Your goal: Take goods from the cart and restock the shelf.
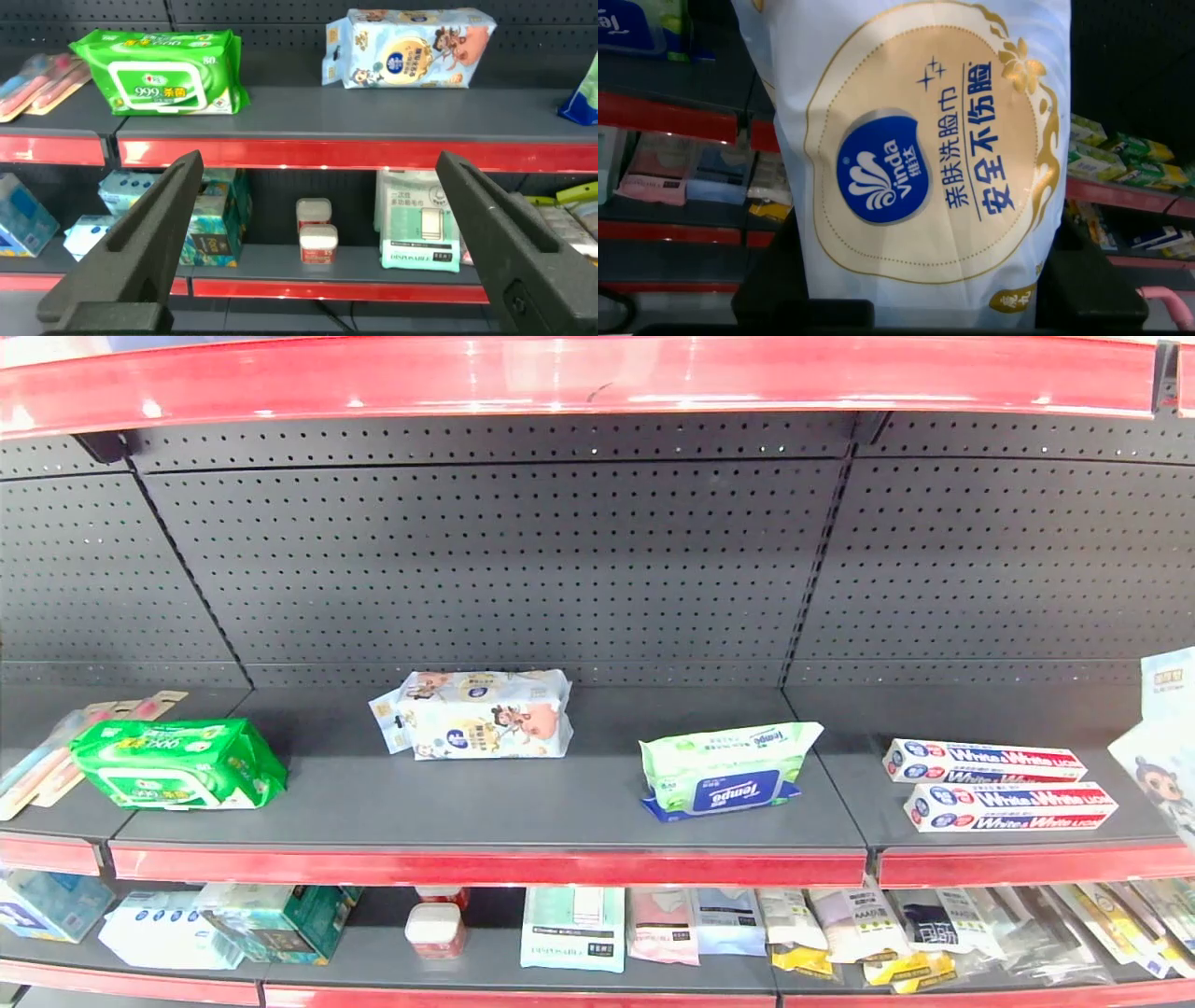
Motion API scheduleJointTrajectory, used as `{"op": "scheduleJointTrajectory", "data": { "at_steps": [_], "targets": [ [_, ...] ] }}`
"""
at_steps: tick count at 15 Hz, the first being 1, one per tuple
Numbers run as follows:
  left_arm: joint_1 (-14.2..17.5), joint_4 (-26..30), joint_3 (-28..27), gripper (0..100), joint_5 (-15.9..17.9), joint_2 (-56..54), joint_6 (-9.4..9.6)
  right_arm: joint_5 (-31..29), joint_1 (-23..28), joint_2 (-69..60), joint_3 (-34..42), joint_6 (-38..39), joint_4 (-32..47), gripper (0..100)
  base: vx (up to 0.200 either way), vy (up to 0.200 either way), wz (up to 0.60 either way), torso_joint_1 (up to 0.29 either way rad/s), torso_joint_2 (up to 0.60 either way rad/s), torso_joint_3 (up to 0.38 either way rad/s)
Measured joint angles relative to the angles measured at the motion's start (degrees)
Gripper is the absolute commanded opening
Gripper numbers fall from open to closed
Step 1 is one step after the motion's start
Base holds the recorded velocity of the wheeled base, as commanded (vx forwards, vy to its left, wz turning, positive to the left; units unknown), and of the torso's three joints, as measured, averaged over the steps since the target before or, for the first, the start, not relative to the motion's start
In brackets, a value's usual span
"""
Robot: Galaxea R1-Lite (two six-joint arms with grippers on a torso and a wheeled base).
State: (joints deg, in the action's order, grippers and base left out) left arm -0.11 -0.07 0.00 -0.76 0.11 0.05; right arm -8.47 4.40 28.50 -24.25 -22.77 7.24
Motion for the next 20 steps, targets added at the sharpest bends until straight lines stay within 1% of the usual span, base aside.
{"op": "scheduleJointTrajectory", "data": {
  "at_steps": [2, 3, 5, 6, 8, 11, 12, 14, 15, 16, 17, 18, 19, 20],
  "targets": [
    [-0.02, -0.02, 0.0, 100, 0.11, 0.35, 0.06, 0.29, 0.0, -0.76, -0.06, 0.61, -0.11, 0, 0.0, 0.0, 0.0, 0.0, 0.0, 0.0],
    [-0.16, -0.04, 0.0, 100, 0.22, 0.79, 0.33, 1.48, -0.07, -1.57, -0.13, 2.57, -0.16, 0, 0.0, 0.0, 0.0, 0.0, 0.0, 0.0],
    [-0.24, 0.0, 0.0, 100, 0.32, 1.23, -0.21, 7.52, -0.24, -3.86, -0.17, 9.8, 0.04, 0, 0.0, 0.0, 0.0, 0.0, 0.0, 0.0],
    [-0.24, -0.02, 0.0, 100, 0.38, 1.32, -0.1, 8.83, -0.27, -4.72, -0.17, 11.75, 0.15, 0, 0.0, 0.0, 0.0, 0.0, 0.0, 0.0],
    [-0.24, -0.06, 0.0, 100, 0.05, 1.37, 0.85, 11.01, -0.55, -5.72, 0.4, 14.54, -0.1, 0, 0.0, 0.0, 0.0, 0.0, 0.0, 0.0],
    [-0.13, -0.04, 0.0, 100, 0.02, 1.65, 0.96, 12.08, -0.83, -7.51, 4.52, 15.86, 0.0, 0, 0.0, 0.0, 0.0, 0.0, 0.0, 0.0],
    [-0.16, -0.04, 0.0, 100, 0.16, 2.32, 1.04, 14.43, -1.4, -8.11, 6.31, 18.07, -0.22, 0, 0.0, 0.0, 0.0, 0.0, 0.0, 0.0],
    [-0.6, -0.22, -0.07, 100, 0.54, 4.71, 2.33, 15.58, -2.28, -9.02, 8.77, 19.96, -0.13, 0, 0.0, 0.0, 0.0, 0.0, 0.0, 0.0],
    [-0.93, -0.5, -1.21, 100, 0.71, 6.22, 2.51, 15.66, -2.5, -9.13, 9.26, 19.99, -0.1, 0, 0.0, 0.0, 0.0, 0.0, 0.0, 0.0],
    [-1.18, -0.99, -3.13, 100, 0.8, 8.27, 1.17, 15.75, -2.58, -8.78, 9.45, 19.93, -0.13, 0, 0.0, 0.0, 0.0, 0.0, 0.0, 0.0],
    [-1.32, -2.0, -5.29, 100, 0.87, 10.86, -0.65, 15.75, -2.62, -8.02, 9.53, 19.66, -0.16, 0, 0.0, 0.0, 0.0, 0.0, 0.0, 0.0],
    [-1.46, -4.0, -7.68, 100, 1.0, 15.21, -2.67, 15.73, -2.65, -6.75, 9.53, 19.3, -0.4, 0, 0.0, 0.0, 0.0, 0.0, 0.0, 0.0],
    [-1.6, -7.03, -9.81, 100, 1.16, 20.92, -4.21, 15.69, -2.67, -5.24, 9.29, 18.86, -1.67, 0, 0.0, 0.0, 0.0, 0.0, 0.0, 0.0],
    [-1.68, -9.83, -11.26, 100, 1.22, 26.45, -5.05, 15.69, -2.67, -3.97, 8.98, 18.4, -3.34, 0, 0.0, 0.0, 0.0, 0.0, 0.0, 0.0]
  ]
}}
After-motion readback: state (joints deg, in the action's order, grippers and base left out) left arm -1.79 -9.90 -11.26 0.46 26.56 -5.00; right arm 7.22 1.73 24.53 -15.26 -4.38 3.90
